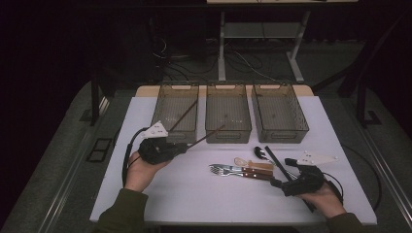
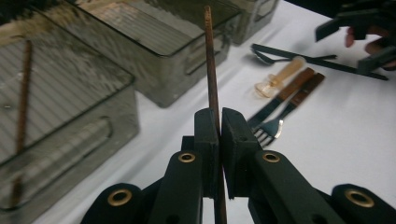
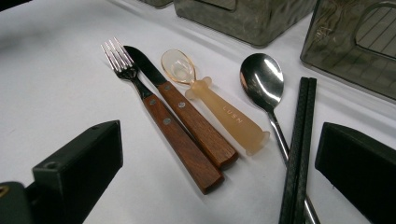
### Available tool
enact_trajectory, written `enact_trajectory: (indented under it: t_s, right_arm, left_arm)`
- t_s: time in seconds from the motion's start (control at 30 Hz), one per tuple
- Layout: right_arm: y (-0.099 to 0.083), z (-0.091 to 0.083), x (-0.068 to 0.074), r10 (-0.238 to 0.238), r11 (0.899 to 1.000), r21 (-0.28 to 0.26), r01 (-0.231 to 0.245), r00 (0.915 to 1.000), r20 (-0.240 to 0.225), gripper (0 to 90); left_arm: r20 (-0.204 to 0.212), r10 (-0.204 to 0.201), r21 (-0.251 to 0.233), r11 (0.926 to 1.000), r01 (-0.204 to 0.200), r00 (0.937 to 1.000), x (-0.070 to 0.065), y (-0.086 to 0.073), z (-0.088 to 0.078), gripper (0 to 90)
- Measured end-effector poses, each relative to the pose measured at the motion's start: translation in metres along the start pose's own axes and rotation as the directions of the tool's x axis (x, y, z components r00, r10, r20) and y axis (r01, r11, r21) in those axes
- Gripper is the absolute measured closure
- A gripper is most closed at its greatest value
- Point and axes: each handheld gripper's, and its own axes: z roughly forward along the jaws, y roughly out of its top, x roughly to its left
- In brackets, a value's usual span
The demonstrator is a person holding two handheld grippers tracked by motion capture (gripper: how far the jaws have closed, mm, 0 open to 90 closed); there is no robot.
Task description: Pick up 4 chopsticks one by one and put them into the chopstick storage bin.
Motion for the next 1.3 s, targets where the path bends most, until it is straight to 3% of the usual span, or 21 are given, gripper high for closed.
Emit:
enact_trajectory:
  t_s: [0.33,0.77,1.03,1.2,1.3]
  right_arm:
    - [0.0,0.0,0.0,0.008,1.0,0.001,-0.008,0.9999,0.008,0.5]
    - [0.0,-0.001,0.0,0.009,1.0,-0.001,-0.009,0.9999,0.007,0.6]
    - [0.0,-0.001,0.0,0.011,1.0,-0.002,-0.011,0.9999,0.007,0.6]
    - [0.0,-0.001,0.0,0.011,1.0,-0.002,-0.011,0.9999,0.007,0.6]
    - [0.0,-0.001,0.0,0.01,1.0,-0.004,-0.01,0.9999,0.005,0.5]
  left_arm:
    - [-0.037,-0.032,-0.037,0.9988,0.03,0.9988,0.021,0.015,-0.002,85.6]
    - [-0.102,-0.074,-0.032,0.997,0.071,0.9921,0.05,0.034,0.011,85.7]
    - [-0.176,-0.121,-0.028,0.9926,0.118,0.9769,0.077,0.038,0.02,85.7]
    - [-0.21,-0.172,-0.056,0.9849,0.164,0.9624,0.091,0.041,0.025,85.7]
    - [-0.246,-0.173,-0.046,0.9848,0.167,0.9536,0.099,0.044,0.029,85.6]
